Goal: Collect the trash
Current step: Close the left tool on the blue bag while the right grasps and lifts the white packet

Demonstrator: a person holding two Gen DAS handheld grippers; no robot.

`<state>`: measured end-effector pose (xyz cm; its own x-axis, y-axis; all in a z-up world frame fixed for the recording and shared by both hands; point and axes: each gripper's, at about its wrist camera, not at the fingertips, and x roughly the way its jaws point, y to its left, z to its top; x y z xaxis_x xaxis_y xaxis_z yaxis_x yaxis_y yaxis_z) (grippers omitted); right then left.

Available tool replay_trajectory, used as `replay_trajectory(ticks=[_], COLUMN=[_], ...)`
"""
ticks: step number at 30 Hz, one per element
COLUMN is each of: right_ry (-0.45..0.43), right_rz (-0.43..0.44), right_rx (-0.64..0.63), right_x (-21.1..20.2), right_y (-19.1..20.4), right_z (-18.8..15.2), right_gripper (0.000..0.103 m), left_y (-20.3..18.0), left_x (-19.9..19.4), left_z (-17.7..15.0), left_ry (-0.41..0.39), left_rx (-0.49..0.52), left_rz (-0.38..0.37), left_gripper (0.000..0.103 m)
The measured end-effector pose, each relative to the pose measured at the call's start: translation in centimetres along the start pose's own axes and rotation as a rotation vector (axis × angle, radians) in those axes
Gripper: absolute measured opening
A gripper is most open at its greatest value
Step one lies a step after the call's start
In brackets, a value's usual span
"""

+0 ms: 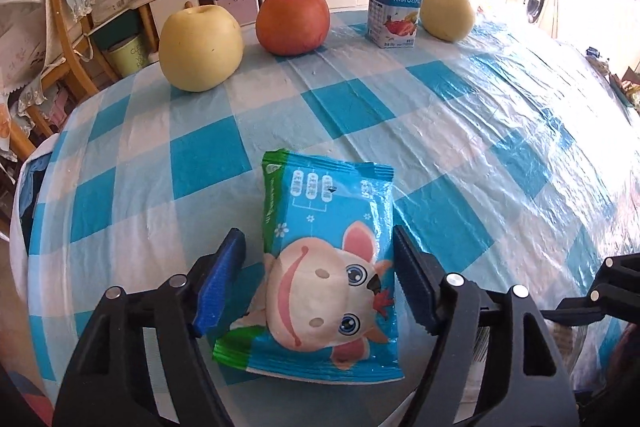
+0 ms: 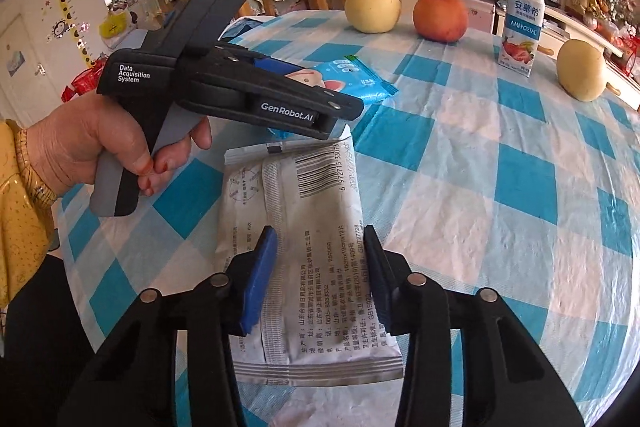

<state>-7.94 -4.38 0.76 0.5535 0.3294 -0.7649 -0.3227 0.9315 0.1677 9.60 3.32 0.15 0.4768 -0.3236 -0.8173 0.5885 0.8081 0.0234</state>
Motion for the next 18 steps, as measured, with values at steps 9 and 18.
replay_trajectory(ticks=[9, 18], right_ry=[0.017, 0.048], right_rz=[0.044, 0.017], right_rx=[-0.03, -0.107], right_x=[0.0, 0.4], right_y=[0.8, 2.1], right_z=[-0.3, -0.6], right_gripper=[0.081, 0.093], left_y=[0.2, 1.8], left_x=[-1.5, -7.2], left_z=[-1.2, -5.7], left_ry=[-0.065, -0.133], left_rx=[-0.139, -0.289], left_rz=[0.059, 0.15], left_gripper=[0.044, 0.043])
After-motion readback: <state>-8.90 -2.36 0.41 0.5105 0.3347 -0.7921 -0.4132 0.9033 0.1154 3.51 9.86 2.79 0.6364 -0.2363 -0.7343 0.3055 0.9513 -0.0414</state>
